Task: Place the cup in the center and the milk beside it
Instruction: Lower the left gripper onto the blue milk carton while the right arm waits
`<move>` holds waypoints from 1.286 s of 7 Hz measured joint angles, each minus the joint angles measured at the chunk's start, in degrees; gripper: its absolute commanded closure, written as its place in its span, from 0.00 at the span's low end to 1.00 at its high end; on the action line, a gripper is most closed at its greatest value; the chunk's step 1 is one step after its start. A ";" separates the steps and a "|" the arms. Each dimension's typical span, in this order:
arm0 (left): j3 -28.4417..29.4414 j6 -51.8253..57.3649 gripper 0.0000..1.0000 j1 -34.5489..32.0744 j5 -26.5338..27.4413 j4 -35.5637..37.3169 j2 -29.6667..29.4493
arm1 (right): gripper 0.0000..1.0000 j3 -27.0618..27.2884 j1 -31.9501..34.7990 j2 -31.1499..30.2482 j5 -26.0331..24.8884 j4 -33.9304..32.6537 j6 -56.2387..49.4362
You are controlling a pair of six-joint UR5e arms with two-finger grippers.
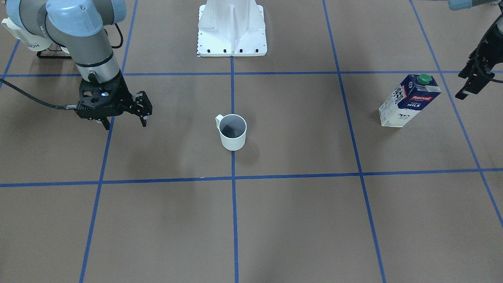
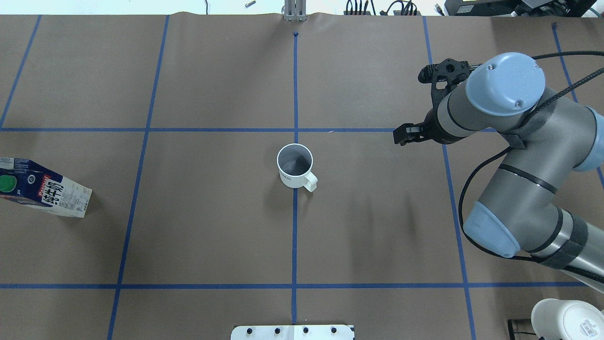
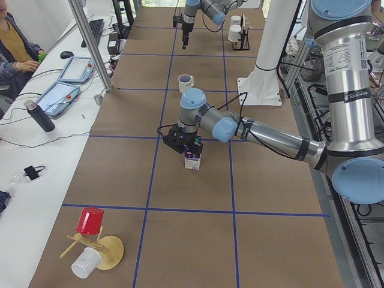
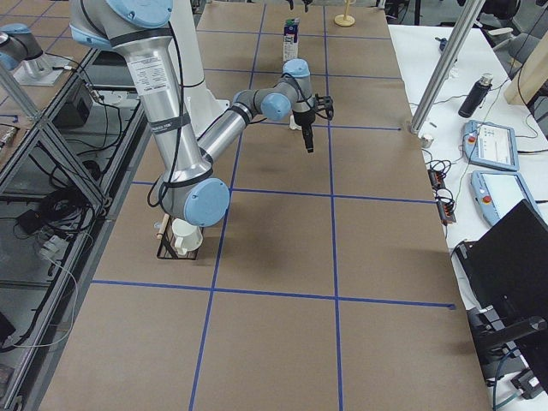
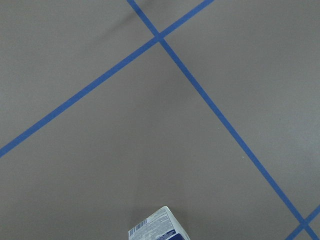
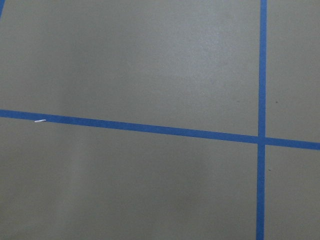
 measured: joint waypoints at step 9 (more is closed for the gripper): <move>-0.73 -12.13 0.20 8.43 2.37 0.05 0.30 | 0.00 0.57 -0.08 -1.19 0.81 0.02 -0.14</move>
